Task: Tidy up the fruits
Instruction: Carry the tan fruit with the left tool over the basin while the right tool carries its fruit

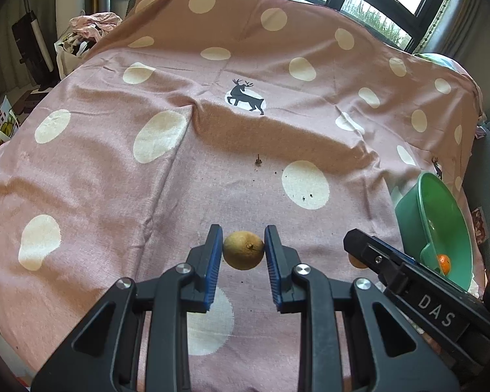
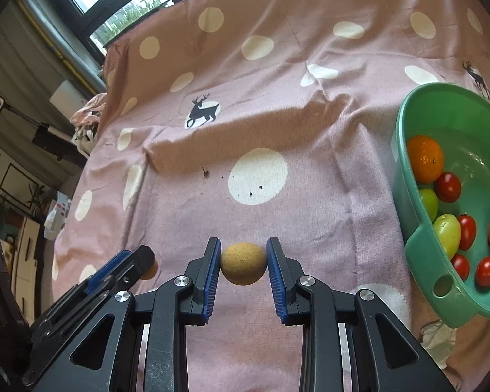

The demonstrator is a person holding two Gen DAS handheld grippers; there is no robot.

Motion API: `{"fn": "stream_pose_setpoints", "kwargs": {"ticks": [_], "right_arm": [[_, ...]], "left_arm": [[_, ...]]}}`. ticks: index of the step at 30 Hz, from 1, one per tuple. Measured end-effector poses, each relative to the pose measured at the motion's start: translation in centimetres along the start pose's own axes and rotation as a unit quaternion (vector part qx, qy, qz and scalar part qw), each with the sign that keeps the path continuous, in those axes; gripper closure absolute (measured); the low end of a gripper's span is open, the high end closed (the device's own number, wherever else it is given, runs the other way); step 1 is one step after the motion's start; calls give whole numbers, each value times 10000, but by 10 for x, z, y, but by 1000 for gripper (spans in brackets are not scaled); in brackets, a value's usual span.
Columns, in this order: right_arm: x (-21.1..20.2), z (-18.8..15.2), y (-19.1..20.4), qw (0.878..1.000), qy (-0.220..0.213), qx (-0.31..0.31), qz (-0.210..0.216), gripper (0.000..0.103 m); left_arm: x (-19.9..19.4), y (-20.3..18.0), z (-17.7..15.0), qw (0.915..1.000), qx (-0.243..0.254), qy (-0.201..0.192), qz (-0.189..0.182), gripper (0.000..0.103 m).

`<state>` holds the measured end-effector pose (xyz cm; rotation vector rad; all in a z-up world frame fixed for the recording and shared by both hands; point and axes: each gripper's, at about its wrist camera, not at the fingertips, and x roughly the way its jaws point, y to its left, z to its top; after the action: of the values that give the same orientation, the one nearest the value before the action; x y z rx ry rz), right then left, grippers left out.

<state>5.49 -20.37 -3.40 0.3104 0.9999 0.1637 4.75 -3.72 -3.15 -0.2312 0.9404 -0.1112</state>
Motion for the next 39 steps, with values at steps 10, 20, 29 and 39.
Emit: {"fn": "stream_pose_setpoints", "kwargs": {"ticks": [10,20,29,39], "right_arm": [[-23,1,2,9993,-338,-14,125,73],[-48,2,1,9972,-720,-49,182,73],[-71,2,-4,9942,-1062,-22,183,73],[-90,2,-15,9910,-1320,105,195,73]], "left_arm": [[-12,-12,-1,9996,170,-183,-88,77],[-32,-32,-5,9974,427,-562,-163,77],[-48,-50,-11,9936,609,-865,-404,77],[-59,-69,-14,9898,792,-983,-663,77]]}}
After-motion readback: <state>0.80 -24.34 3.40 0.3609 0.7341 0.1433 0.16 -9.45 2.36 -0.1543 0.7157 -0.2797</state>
